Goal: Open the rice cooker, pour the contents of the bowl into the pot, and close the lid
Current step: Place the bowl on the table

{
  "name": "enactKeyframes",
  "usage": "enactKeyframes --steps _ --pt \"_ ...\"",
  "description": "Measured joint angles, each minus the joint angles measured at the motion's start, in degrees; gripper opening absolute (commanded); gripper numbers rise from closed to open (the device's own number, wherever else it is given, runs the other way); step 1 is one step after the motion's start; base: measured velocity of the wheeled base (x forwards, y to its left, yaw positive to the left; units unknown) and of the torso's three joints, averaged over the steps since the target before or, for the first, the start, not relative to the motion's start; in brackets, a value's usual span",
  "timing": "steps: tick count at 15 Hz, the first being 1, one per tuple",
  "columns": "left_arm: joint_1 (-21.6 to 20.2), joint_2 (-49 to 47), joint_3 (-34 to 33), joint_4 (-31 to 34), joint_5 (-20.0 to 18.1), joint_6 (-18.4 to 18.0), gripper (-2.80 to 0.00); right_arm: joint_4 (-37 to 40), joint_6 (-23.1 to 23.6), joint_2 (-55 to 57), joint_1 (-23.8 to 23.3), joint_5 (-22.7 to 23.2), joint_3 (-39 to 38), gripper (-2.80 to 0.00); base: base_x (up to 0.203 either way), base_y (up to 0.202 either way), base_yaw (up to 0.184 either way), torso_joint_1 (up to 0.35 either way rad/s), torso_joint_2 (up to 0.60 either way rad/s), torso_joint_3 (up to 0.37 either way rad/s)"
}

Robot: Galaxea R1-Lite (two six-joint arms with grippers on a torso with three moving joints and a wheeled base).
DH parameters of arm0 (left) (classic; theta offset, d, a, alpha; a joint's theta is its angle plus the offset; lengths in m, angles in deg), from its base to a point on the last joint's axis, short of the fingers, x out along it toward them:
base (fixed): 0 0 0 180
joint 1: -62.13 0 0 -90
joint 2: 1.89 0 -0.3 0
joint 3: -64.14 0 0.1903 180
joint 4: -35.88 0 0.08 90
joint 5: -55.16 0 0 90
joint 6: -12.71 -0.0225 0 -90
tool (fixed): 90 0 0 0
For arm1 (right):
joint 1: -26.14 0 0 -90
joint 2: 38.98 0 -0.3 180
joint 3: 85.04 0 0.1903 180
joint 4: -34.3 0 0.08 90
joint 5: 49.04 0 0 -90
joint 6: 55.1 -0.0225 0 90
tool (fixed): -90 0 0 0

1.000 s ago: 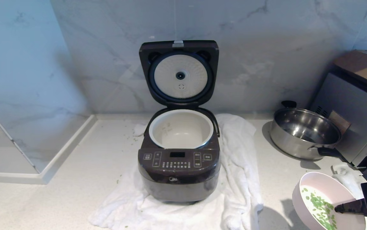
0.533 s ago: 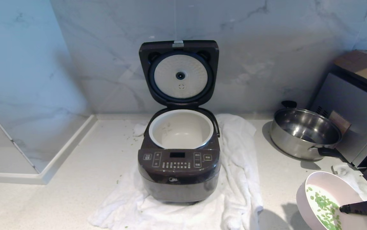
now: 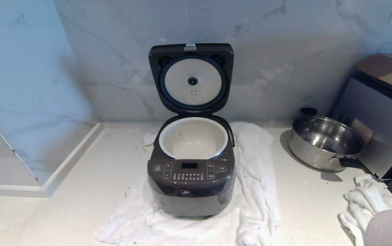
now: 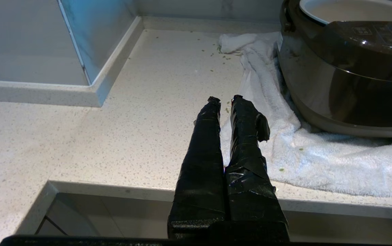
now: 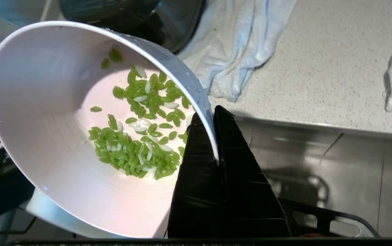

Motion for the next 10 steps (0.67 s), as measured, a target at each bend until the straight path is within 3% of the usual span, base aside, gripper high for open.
enactKeyframes --steps 4,10 --pt "0.0 0.0 0.0 0.0 0.0 0.0 -2.80 3.8 0.0 -12.9 2.5 -0.1 -1.1 -2.80 0.000 0.000 0.000 0.000 0.00 0.000" --pt "0.0 0.0 0.0 0.0 0.0 0.0 -2.80 6.8 2.6 -27.3 1.3 -5.9 -5.3 -2.80 0.000 0.000 0.000 0.000 0.00 0.000"
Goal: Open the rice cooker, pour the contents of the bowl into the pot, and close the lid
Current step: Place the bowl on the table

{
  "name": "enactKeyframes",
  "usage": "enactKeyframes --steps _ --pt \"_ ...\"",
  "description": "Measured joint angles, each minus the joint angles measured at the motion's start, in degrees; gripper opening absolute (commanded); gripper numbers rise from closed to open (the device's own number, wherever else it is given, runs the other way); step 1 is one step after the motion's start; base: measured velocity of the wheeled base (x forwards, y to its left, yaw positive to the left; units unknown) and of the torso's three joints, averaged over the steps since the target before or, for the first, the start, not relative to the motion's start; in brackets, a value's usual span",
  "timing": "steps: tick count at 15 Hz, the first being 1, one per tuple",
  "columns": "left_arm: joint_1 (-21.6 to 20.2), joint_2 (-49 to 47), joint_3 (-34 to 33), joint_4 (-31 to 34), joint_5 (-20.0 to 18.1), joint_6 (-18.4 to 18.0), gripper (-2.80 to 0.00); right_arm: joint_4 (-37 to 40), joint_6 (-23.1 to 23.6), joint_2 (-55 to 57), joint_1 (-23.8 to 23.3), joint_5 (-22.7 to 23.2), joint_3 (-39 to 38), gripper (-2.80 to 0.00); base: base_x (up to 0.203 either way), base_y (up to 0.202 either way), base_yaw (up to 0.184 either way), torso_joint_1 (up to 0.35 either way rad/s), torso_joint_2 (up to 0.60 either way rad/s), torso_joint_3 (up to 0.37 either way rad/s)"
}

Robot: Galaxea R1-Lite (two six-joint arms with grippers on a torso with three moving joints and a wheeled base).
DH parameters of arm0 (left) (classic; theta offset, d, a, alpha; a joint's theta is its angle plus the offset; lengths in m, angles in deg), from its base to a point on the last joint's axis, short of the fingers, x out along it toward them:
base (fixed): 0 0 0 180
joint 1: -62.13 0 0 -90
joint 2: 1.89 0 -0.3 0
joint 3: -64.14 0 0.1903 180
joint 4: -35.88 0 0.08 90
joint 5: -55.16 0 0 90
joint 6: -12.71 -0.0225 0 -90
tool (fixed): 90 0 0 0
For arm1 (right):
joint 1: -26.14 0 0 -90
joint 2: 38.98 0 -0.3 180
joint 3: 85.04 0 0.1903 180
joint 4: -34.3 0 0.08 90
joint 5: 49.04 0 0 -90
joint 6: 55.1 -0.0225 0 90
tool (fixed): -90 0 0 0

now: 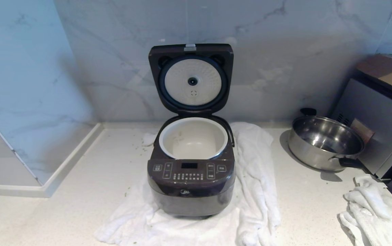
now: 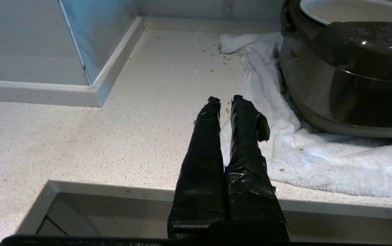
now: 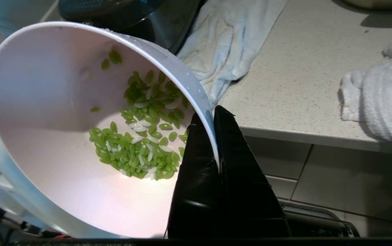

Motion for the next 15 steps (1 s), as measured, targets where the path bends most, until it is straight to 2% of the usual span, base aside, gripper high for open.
enactKeyframes --steps 4,8,10,12,15 --pt "0.0 0.0 0.0 0.0 0.0 0.0 -2.80 -2.5 6.8 -7.2 -0.5 -4.4 -8.4 -2.80 0.000 0.000 0.000 0.000 0.00 0.000" --pt "0.0 0.0 0.0 0.0 0.0 0.0 -2.80 -22.6 11.2 -9.3 -0.5 -13.0 -22.6 -2.80 0.000 0.000 0.000 0.000 0.00 0.000" --pt "0.0 0.0 0.0 0.0 0.0 0.0 -2.80 -29.4 12.9 -9.6 -0.5 -14.6 -26.7 -2.80 0.000 0.000 0.000 0.000 0.00 0.000" --pt "0.0 0.0 0.0 0.0 -0.1 0.0 -2.80 -30.1 13.2 -9.6 -0.5 -15.0 -28.1 -2.80 0.000 0.000 0.000 0.000 0.00 0.000" --pt "0.0 0.0 0.0 0.0 0.0 0.0 -2.80 -32.6 13.5 -9.6 -0.5 -18.4 -30.7 -2.80 0.000 0.000 0.000 0.000 0.00 0.000"
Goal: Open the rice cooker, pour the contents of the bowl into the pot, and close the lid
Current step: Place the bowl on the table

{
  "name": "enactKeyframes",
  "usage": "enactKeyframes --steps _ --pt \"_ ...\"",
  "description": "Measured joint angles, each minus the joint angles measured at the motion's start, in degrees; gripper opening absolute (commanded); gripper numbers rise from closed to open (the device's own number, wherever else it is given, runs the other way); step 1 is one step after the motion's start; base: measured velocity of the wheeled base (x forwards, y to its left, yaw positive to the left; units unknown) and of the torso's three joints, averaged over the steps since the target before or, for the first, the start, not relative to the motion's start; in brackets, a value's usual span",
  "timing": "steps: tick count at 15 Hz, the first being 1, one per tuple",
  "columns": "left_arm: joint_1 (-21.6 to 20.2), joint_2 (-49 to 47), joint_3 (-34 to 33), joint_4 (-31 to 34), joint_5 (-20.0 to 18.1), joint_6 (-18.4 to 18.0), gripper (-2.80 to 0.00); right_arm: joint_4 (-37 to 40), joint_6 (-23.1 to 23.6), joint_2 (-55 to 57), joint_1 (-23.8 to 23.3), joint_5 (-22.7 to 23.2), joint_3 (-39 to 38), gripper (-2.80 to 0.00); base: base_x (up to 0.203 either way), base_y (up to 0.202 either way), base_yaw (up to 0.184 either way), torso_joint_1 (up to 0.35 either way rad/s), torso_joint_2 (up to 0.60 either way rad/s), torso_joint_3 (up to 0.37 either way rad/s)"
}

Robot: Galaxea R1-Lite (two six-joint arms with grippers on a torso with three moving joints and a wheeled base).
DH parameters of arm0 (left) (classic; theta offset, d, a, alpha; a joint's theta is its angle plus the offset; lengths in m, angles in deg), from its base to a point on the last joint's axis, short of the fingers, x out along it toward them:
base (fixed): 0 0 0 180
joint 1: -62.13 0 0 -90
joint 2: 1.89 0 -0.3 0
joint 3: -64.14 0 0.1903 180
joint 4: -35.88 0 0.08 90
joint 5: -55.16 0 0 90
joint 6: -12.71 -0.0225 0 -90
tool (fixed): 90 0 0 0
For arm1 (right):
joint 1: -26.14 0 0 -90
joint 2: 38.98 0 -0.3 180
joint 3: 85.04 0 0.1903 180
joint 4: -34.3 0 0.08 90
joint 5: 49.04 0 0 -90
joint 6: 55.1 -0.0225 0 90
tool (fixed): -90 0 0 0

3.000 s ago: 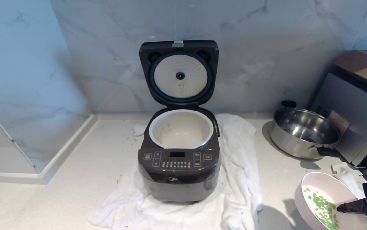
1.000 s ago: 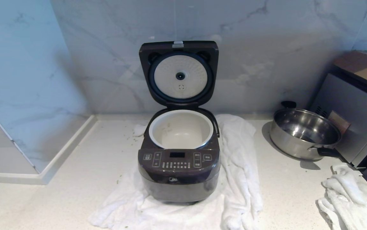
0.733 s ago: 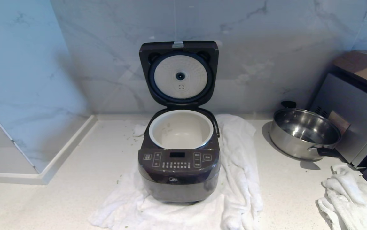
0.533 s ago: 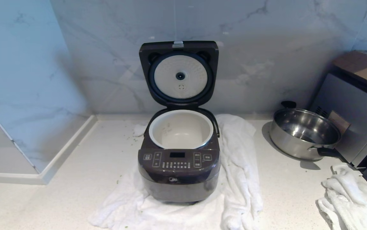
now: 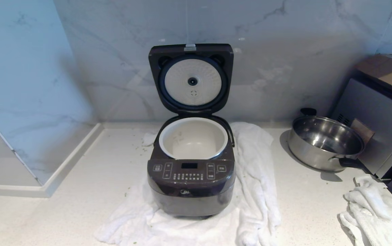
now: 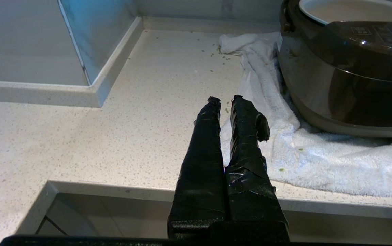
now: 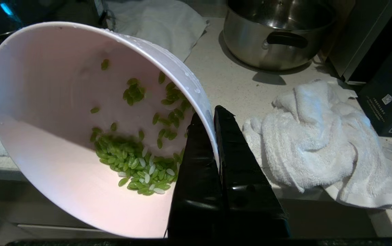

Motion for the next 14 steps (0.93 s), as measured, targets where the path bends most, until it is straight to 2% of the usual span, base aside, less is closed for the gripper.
enactKeyframes --steps 4,9,11,14 --pt "0.0 0.0 0.0 0.0 0.0 0.0 -2.80 -2.7 -1.1 0.0 0.0 -2.0 -1.7 -2.80 0.000 0.000 0.000 0.000 0.00 0.000" --pt "0.0 0.0 0.0 0.0 0.0 0.0 -2.80 -0.6 -6.5 1.5 0.0 -3.1 -0.6 -2.80 0.000 0.000 0.000 0.000 0.00 0.000" --pt "0.0 0.0 0.0 0.0 0.0 0.0 -2.80 1.4 -13.1 4.9 0.3 -1.6 3.3 -2.80 0.000 0.000 0.000 0.000 0.00 0.000" --pt "0.0 0.0 0.0 0.0 0.0 0.0 -2.80 5.6 -22.6 15.1 1.5 3.0 10.4 -2.80 0.000 0.000 0.000 0.000 0.00 0.000"
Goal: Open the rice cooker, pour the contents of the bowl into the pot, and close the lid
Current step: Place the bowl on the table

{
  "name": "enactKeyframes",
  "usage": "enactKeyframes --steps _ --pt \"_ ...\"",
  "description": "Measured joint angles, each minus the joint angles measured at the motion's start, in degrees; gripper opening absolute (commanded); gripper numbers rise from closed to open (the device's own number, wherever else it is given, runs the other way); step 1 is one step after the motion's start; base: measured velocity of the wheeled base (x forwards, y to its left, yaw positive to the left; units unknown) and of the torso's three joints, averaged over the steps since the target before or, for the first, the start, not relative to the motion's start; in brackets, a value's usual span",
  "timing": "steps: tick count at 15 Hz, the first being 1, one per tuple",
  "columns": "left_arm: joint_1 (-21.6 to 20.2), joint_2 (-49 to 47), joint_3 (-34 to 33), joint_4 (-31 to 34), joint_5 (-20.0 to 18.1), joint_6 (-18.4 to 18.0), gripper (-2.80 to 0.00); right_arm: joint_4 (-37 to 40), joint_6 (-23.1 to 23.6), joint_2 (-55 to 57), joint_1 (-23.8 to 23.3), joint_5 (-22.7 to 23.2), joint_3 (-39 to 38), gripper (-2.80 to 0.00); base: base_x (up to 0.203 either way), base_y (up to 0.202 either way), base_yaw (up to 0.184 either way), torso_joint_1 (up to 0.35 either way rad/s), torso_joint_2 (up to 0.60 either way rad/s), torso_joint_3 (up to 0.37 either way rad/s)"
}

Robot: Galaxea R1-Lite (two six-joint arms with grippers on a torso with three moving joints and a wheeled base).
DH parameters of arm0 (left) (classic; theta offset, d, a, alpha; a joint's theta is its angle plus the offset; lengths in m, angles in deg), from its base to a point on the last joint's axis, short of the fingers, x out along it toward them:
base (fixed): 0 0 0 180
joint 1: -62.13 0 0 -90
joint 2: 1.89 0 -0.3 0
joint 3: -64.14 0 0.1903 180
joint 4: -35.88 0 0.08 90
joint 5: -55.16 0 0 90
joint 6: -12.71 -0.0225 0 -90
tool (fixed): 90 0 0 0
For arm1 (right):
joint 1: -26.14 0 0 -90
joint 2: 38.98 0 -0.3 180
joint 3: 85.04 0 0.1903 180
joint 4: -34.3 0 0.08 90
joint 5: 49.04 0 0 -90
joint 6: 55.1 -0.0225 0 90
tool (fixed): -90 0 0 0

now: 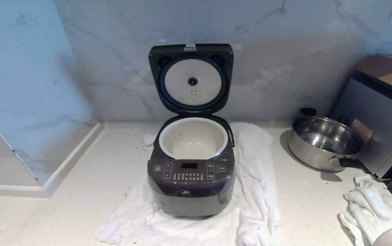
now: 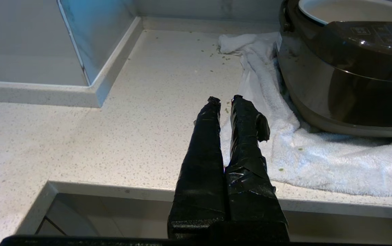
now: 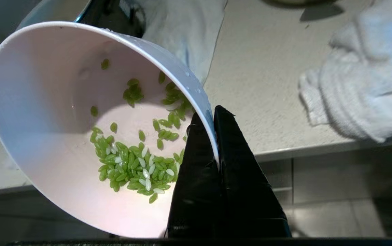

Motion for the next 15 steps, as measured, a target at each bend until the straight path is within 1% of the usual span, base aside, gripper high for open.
enactKeyframes --steps 1,3,6,8,10,13,15 --pt "0.0 0.0 0.0 0.0 0.0 0.0 -2.80 0.8 -1.5 4.1 0.3 1.3 1.6 -2.80 0.000 0.000 0.000 0.000 0.00 0.000" --pt "0.0 0.0 0.0 0.0 0.0 0.0 -2.80 2.1 -2.8 12.8 0.7 3.0 4.5 -2.80 0.000 0.000 0.000 0.000 0.00 0.000" --pt "0.0 0.0 0.0 0.0 0.0 0.0 -2.80 3.8 -3.6 24.7 1.0 6.2 8.6 -2.80 0.000 0.000 0.000 0.000 0.00 0.000" --pt "0.0 0.0 0.0 0.0 0.0 0.0 -2.80 7.5 -3.8 30.9 1.2 8.3 12.3 -2.80 0.000 0.000 0.000 0.000 0.00 0.000" --pt "0.0 0.0 0.0 0.0 0.0 0.0 -2.80 12.4 -3.8 34.5 2.3 10.5 16.1 -2.80 0.000 0.000 0.000 0.000 0.00 0.000" --pt "0.0 0.0 0.0 0.0 0.0 0.0 -2.80 19.0 -3.9 37.3 5.5 12.5 20.9 -2.80 0.000 0.000 0.000 0.000 0.00 0.000" --pt "0.0 0.0 0.0 0.0 0.0 0.0 -2.80 21.1 -3.8 38.8 6.6 13.0 22.9 -2.80 0.000 0.000 0.000 0.000 0.00 0.000"
